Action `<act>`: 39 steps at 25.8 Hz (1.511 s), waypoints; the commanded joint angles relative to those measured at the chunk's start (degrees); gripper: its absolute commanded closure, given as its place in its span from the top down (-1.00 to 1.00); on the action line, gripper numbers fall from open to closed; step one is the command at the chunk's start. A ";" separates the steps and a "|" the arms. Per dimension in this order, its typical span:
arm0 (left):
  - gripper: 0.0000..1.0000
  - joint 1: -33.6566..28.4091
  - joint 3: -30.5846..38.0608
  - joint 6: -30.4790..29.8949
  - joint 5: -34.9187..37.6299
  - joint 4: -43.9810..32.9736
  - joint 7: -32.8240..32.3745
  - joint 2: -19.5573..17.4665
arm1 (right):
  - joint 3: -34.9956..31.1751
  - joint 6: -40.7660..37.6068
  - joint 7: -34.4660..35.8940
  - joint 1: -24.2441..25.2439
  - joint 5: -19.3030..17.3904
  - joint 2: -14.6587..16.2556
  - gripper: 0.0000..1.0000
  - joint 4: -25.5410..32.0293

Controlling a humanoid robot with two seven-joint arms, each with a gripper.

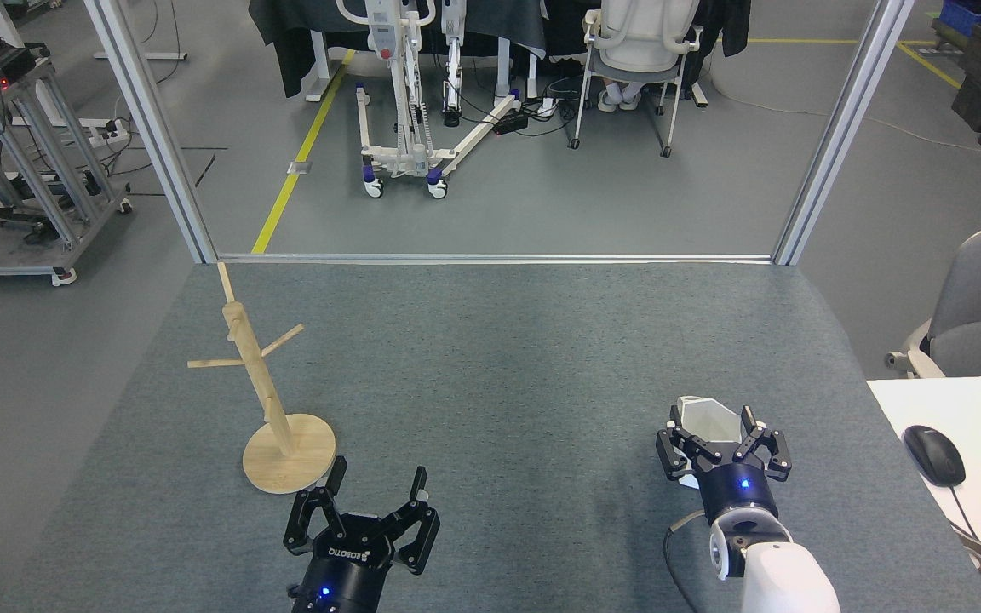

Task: Hang cup on storage rack
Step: 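Lift the white cup slightly with the right gripper, then carry the cup with the right gripper toward the left gripper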

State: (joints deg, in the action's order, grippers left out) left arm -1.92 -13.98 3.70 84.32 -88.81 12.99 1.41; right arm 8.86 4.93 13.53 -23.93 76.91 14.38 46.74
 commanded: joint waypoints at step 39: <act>0.99 0.16 -0.17 -1.24 -0.03 -0.22 -0.07 0.00 | -0.07 -8.27 -11.24 4.24 -10.55 7.33 -1.00 16.98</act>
State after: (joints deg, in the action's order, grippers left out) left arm -1.92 -14.04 3.30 84.32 -89.01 12.91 1.30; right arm 8.76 -2.13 7.82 -20.70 67.52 19.64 59.00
